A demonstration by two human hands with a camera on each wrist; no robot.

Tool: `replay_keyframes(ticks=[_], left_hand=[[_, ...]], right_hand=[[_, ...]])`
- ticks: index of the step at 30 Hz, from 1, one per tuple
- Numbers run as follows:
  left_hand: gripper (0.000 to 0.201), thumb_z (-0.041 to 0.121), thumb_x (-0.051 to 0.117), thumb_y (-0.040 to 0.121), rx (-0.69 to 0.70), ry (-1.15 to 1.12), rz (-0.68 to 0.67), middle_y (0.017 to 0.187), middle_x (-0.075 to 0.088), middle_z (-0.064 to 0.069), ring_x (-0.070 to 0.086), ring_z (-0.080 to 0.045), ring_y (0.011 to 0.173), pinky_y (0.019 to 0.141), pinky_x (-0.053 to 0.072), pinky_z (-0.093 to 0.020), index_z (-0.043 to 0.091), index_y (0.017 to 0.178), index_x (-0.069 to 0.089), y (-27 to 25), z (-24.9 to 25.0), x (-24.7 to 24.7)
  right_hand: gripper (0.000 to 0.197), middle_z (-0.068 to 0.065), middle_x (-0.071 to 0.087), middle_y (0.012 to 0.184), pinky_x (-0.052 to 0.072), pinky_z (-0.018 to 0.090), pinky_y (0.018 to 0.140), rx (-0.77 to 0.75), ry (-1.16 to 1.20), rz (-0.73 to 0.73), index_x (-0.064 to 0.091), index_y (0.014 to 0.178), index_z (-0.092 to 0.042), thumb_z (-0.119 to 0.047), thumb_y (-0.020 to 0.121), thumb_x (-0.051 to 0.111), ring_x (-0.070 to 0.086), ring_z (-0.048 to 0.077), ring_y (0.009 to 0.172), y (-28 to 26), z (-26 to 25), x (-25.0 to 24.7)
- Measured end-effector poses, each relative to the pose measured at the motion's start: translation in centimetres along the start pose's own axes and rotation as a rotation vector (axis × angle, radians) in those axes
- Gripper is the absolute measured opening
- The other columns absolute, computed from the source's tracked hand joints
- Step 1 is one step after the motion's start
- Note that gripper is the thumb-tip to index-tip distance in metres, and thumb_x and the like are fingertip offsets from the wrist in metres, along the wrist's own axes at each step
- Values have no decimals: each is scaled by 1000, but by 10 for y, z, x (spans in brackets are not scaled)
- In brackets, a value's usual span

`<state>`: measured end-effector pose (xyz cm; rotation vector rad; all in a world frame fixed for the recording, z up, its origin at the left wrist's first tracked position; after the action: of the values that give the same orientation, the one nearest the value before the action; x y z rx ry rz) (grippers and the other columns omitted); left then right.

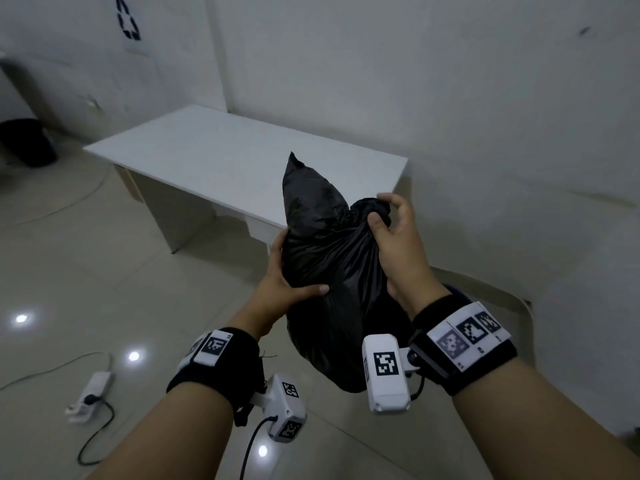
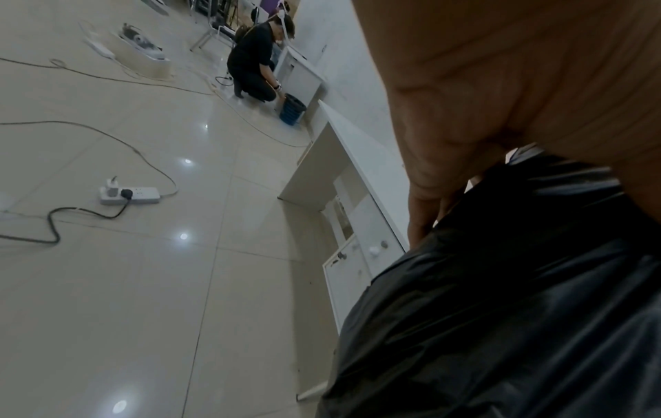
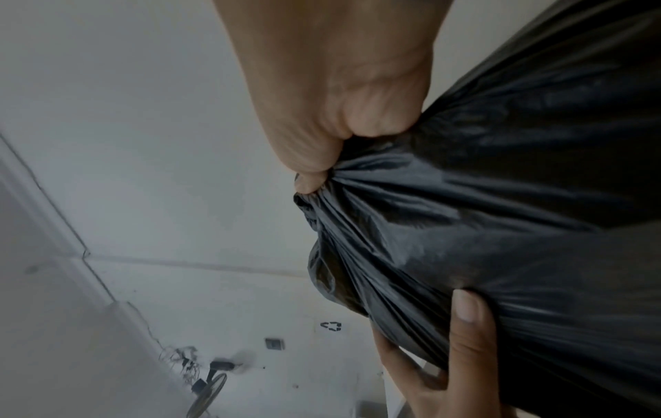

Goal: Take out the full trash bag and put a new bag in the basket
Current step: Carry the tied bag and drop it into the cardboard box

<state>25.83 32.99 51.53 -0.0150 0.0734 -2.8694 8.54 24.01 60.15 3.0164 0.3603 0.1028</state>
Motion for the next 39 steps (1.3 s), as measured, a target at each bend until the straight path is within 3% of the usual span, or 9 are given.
replay_keyframes(ticks=[3,9,11,13,15,17,23,27,39], left_hand=[[110,17,91,63,8,5,4,146,40,14,47,-7,130,107,45,-41,57,140,25,3,5,-63],[106,15,91,63,-15,37,53,141,47,10,52,-10,125,105,46,-42,49,141,29,16,9,-182],[103,16,91,63,-35,42,76,139,50,9,54,-11,123,104,47,-42,47,140,31,21,8,-214],[101,16,90,64,-39,47,98,137,52,8,56,-11,121,103,48,-42,45,141,31,31,9,-242],[99,14,88,66,-36,55,109,135,54,9,57,-9,119,103,48,-39,44,141,32,47,12,-267],[98,14,88,66,-29,64,118,133,56,11,58,-6,118,103,48,-36,44,141,33,68,15,-291],[97,18,90,65,-6,76,165,135,54,10,55,-8,122,103,48,-36,48,139,36,139,30,-358],[98,20,91,63,32,46,206,138,52,11,53,-7,125,105,46,-37,49,139,36,175,42,-407],[98,20,91,64,75,36,200,139,52,11,54,-8,125,106,46,-40,42,142,36,294,71,-606]], right_hand=[[18,17,65,113,52,54,92,-14,-13,-41,59,107,-28,-16,95,54,65,35,100,-1,-2,66],[18,-7,67,114,49,43,100,-8,-151,-52,69,97,-36,-26,90,56,62,15,110,10,15,173],[17,-8,69,109,50,38,99,12,-205,-163,68,93,-34,-25,94,53,64,12,107,14,18,212],[7,-10,70,102,53,31,92,37,-220,-326,65,96,-32,-29,90,64,67,11,99,19,21,249],[45,-12,67,109,52,29,91,40,-298,-418,60,108,-34,-38,69,82,65,10,102,32,30,275],[68,-13,63,117,51,34,95,-1,-419,-393,58,118,-37,-43,56,84,63,12,107,57,37,295],[34,-15,71,102,52,31,94,-109,-374,-287,71,102,-28,-14,72,75,65,6,98,139,32,360],[30,-15,73,98,52,28,93,-144,-330,-271,73,97,-29,-12,72,74,65,3,98,185,28,413],[28,-14,74,95,52,40,95,-156,-204,-210,74,92,-31,-19,67,75,68,8,98,300,37,617]])
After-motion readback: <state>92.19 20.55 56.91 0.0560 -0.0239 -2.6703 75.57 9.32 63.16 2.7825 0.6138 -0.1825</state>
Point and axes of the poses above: each hand's wrist, its own y-axis towards the middle knuckle, its own x-axis out of the palm, z = x × y, the point moved 7 cm from there along y, towards the middle knuckle
